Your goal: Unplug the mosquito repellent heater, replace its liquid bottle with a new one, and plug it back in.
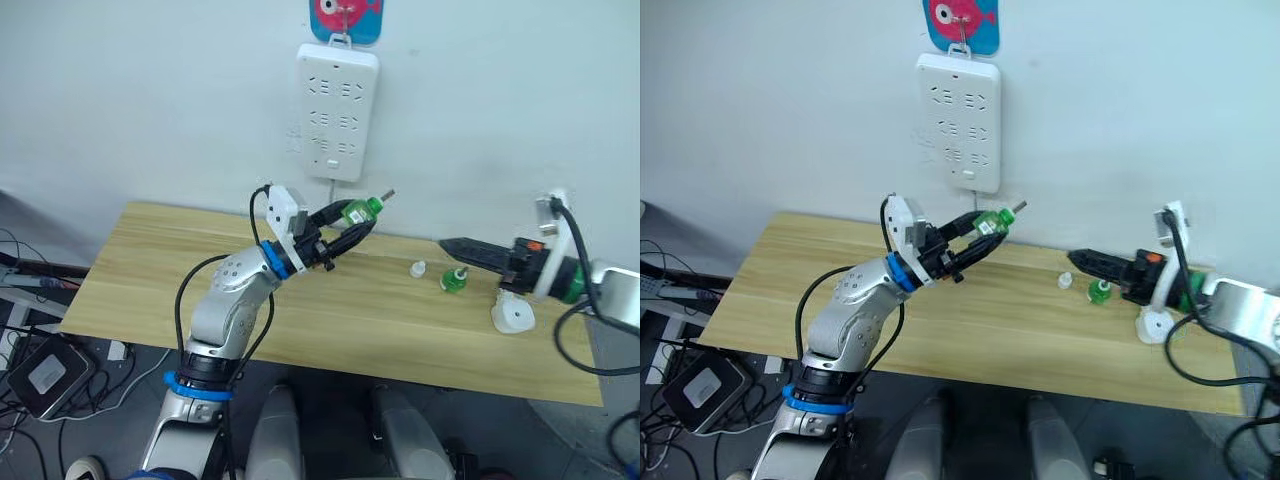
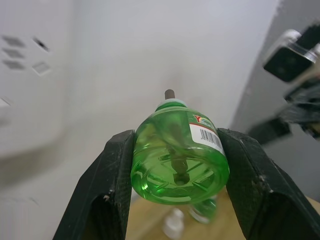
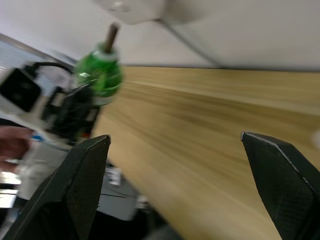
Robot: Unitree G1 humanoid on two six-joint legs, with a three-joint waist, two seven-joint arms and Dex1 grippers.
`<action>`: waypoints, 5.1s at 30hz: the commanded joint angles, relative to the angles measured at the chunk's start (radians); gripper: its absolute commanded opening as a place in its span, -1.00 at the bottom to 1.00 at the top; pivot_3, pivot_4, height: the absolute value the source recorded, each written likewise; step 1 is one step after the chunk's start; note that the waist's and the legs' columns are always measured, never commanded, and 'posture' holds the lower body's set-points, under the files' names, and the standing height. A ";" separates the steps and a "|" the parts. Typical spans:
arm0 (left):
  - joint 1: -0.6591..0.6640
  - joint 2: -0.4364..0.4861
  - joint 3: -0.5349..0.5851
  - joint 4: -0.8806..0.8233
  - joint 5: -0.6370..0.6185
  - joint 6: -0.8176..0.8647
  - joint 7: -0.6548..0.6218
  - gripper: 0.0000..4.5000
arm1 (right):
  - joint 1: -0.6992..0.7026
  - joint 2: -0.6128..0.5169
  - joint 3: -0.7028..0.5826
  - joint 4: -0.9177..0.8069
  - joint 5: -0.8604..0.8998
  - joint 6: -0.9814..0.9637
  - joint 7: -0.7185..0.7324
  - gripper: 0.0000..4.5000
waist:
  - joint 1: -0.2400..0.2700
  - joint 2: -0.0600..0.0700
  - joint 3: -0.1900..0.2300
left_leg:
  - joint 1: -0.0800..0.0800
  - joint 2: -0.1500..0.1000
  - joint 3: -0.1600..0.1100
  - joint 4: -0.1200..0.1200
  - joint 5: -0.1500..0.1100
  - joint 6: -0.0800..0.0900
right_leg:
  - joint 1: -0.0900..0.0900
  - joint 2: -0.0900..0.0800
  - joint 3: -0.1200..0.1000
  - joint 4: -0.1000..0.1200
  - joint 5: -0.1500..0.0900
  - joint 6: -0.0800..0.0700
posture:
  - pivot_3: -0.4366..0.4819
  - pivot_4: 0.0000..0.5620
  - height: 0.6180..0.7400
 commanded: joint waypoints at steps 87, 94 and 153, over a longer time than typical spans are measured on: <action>0.071 0.112 0.091 -0.197 -0.292 0.302 -0.037 -0.01 | -0.320 -0.058 0.152 0.478 -1.094 0.172 0.861 0.31 | 0.003 0.004 0.004 | -0.003 0.000 0.003 0.001 -0.001 0.001 | -0.003 0.000 0.004 -0.004 0.001 0.003 | 0.01 0.12 1.00; -0.043 0.157 0.147 -0.127 -0.552 0.559 -0.106 -0.01 | -0.494 -0.025 0.029 0.450 -0.472 0.488 0.833 0.31 | -0.005 0.004 0.004 | -0.003 0.000 0.002 0.001 -0.001 0.001 | -0.002 0.001 0.003 -0.005 0.001 0.003 | -0.04 0.10 1.00; -0.179 0.119 0.097 -0.085 -0.590 0.667 -0.175 -0.01 | -0.562 -0.020 0.245 0.362 0.352 0.361 0.321 0.31 | 0.009 0.004 0.004 | -0.011 0.000 0.002 0.003 -0.006 0.008 | -0.002 0.000 0.002 -0.016 0.003 0.005 | -0.05 0.09 1.00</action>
